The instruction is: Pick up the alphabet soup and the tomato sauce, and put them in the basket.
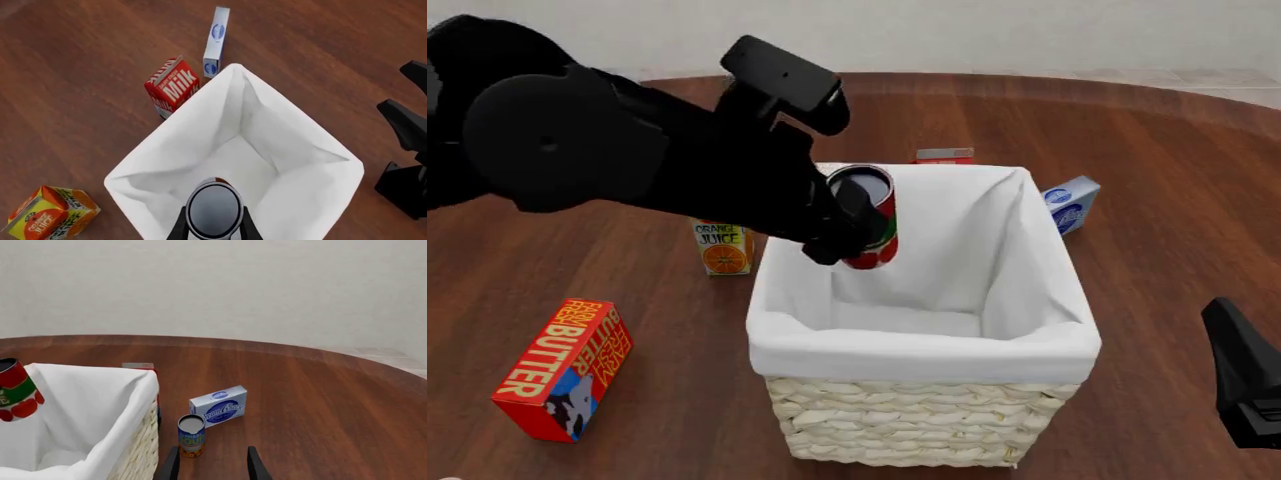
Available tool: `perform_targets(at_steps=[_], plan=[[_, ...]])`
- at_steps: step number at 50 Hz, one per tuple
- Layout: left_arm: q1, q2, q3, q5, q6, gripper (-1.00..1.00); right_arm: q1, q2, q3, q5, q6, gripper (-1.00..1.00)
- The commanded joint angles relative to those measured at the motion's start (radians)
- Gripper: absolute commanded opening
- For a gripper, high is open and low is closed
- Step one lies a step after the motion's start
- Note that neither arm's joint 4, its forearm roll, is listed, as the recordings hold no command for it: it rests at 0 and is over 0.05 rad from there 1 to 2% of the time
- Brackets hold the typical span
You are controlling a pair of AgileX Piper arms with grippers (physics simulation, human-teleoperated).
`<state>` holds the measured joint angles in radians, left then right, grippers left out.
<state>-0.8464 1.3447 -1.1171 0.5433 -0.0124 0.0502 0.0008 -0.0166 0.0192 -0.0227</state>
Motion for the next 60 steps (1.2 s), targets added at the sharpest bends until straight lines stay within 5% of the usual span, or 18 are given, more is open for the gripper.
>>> perform_targets(at_steps=[1,60], plan=[[-0.024,0.009,0.013,0.009,0.018,-1.0,0.001,0.0,0.0,0.001,-0.002,1.0],[-0.032,0.103,0.018,0.035,0.09,-1.0,-0.001,0.0,-0.001,-0.001,0.004,1.0]])
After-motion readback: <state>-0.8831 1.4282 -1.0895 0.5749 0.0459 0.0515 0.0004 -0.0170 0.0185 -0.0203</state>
